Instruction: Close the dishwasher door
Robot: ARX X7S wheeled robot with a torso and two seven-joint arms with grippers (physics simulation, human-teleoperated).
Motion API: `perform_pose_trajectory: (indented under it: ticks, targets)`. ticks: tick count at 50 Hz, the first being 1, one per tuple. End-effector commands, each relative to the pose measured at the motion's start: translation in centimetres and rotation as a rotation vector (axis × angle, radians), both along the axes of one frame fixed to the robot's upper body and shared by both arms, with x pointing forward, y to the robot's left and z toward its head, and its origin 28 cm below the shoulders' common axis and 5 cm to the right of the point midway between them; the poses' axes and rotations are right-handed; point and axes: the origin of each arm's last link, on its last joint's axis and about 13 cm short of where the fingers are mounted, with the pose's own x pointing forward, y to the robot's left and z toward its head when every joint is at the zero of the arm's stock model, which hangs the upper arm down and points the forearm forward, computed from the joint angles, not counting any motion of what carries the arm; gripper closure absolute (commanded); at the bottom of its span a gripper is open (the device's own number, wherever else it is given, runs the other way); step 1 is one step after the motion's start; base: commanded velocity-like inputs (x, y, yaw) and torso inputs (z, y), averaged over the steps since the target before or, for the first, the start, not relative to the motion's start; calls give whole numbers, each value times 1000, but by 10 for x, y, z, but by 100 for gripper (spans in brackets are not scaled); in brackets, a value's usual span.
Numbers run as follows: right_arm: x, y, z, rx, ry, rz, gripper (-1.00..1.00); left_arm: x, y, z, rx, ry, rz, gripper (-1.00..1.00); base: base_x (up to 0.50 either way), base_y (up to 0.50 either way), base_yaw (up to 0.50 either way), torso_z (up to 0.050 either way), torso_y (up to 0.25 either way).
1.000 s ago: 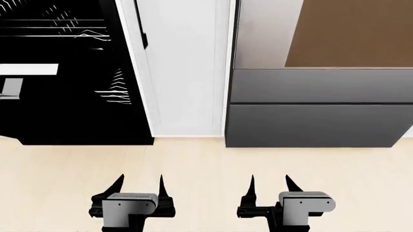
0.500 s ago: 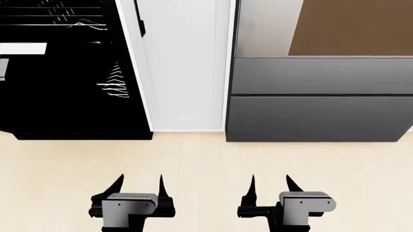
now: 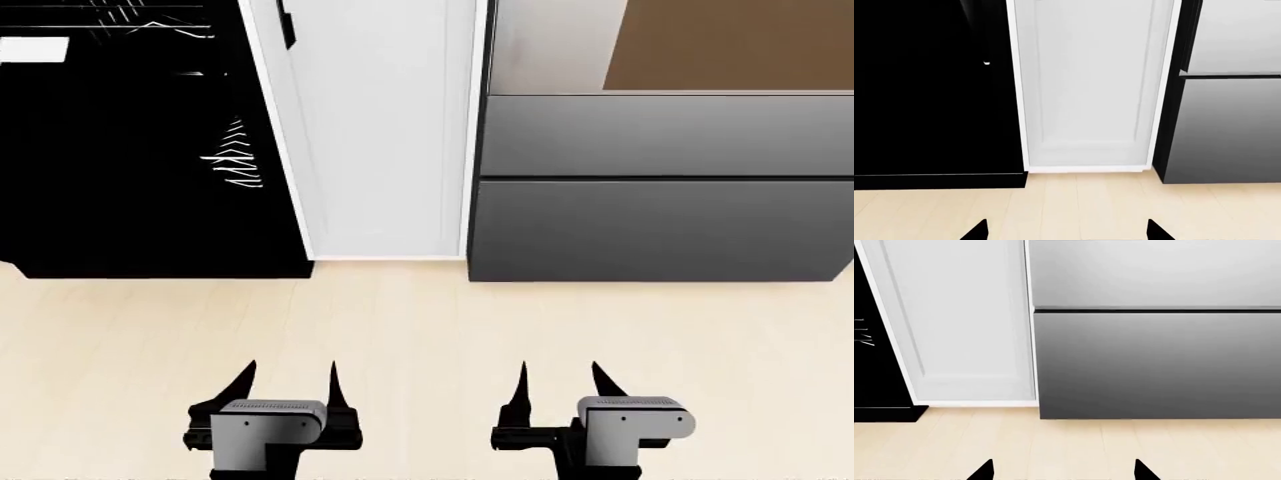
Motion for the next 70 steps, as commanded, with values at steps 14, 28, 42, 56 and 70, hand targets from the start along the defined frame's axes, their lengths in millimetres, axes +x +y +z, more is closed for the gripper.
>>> perform_pose_trajectory:
  ticks: [14,28,42,56,70]
  targets:
    - [0,0,0,3,-3,-2,-100,1,0,0,1,0,3,-100,0,0,0,-50,0]
    - [0,0,0,2,-2,-1,-100,1,0,0,3,3,0,-100,0,0,0,-50,0]
    - [0,0,0,2,-3,-4,-100,1,0,0,0,-1,1,-100,0,0,0,-50,0]
    - [0,0,1,-7,-12,-9,-100,-1,1,2,-17,-28,11,-100,1,18,0,-32,5]
    - [-2,0,1,-23,-25,5,-100,0,1,1,-22,-26,23,-100,114,500,0,0,0]
